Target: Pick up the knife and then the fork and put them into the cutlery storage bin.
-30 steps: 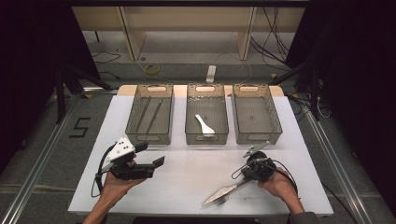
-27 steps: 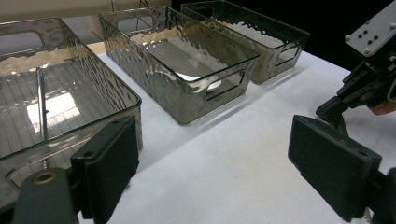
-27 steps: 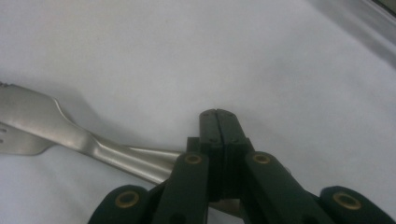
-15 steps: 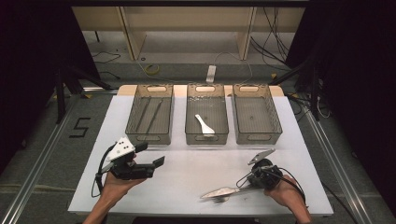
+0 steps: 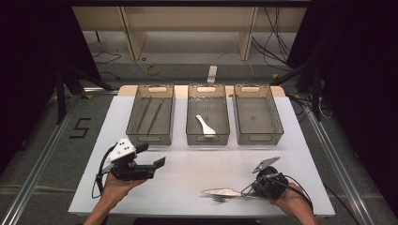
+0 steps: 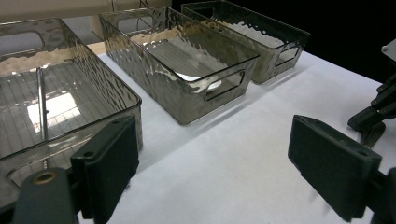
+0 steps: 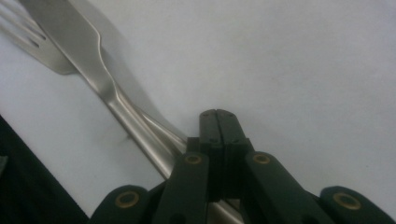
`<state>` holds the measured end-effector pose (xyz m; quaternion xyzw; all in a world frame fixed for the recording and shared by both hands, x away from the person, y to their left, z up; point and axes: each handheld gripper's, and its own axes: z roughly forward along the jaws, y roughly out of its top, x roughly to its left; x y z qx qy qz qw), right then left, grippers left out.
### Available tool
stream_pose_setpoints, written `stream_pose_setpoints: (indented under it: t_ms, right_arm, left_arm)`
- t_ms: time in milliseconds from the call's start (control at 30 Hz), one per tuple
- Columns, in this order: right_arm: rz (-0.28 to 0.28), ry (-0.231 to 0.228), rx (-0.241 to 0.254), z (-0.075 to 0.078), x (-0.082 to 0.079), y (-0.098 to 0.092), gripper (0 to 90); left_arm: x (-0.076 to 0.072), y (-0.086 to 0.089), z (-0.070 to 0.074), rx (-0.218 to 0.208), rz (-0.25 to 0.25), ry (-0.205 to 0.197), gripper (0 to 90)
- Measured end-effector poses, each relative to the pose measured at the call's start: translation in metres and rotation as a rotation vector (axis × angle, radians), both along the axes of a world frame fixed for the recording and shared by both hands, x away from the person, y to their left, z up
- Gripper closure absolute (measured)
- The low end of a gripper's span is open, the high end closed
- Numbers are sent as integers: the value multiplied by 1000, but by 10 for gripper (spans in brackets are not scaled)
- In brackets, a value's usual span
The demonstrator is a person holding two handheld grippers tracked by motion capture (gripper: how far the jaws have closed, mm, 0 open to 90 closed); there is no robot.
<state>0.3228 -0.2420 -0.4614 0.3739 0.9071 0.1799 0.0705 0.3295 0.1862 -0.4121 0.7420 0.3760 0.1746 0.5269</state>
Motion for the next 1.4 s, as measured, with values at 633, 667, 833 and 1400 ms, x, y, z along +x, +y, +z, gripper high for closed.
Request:
stream_pose_setpoints:
  t_ms: [633,667,833,1400]
  right_arm:
    - [134,7,18,16,-13,18,452]
    - [144,10,10,15,-13,20,434]
    - [181,17,-16,11,-14,28,405]
    - [261,35,-90,3,-13,43,623]
  left_arm:
    - [0,-1,0,11,-7,-4,155]
    - [0,-1,0,10,-7,-4,155]
    - [0,-1,0,12,-7,-4,156]
    - [0,-1,0,13,-9,-5,156]
